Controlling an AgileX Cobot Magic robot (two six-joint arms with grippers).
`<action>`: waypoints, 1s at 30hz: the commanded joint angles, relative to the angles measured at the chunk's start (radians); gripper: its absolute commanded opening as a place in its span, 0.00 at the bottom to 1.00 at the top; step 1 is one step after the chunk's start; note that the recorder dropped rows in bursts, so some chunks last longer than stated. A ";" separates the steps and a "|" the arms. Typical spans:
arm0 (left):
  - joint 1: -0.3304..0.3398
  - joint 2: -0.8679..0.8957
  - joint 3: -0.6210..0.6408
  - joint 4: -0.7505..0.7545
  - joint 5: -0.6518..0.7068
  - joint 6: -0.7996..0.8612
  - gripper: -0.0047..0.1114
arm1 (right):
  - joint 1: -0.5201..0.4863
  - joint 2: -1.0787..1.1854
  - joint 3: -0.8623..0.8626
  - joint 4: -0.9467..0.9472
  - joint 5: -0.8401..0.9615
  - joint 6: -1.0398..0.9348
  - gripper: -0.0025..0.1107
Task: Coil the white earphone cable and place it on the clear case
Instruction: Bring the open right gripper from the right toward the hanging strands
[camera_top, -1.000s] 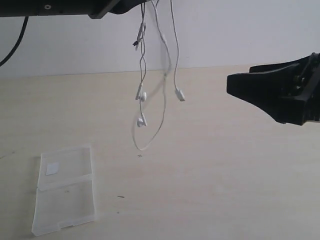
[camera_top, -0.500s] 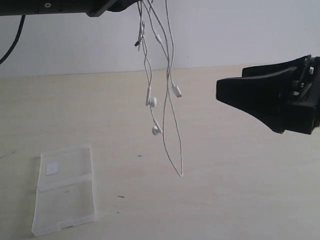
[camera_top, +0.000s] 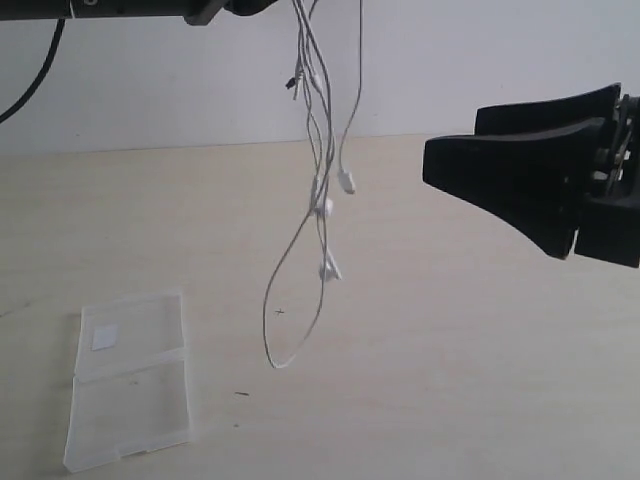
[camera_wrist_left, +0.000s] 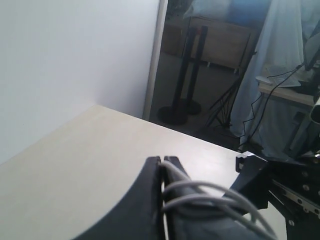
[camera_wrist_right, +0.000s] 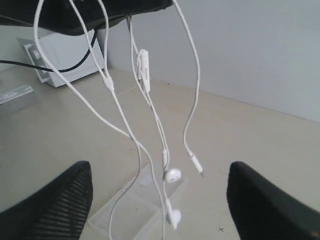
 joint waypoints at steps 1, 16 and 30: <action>0.000 -0.009 -0.009 -0.004 0.015 0.050 0.04 | 0.000 -0.006 0.003 0.022 0.012 -0.019 0.66; 0.017 0.030 -0.010 -0.015 -0.090 0.106 0.04 | 0.000 0.160 -0.006 0.090 0.084 -0.153 0.66; 0.048 0.030 -0.010 -0.034 -0.034 0.110 0.04 | 0.000 0.393 -0.127 0.090 0.268 -0.253 0.66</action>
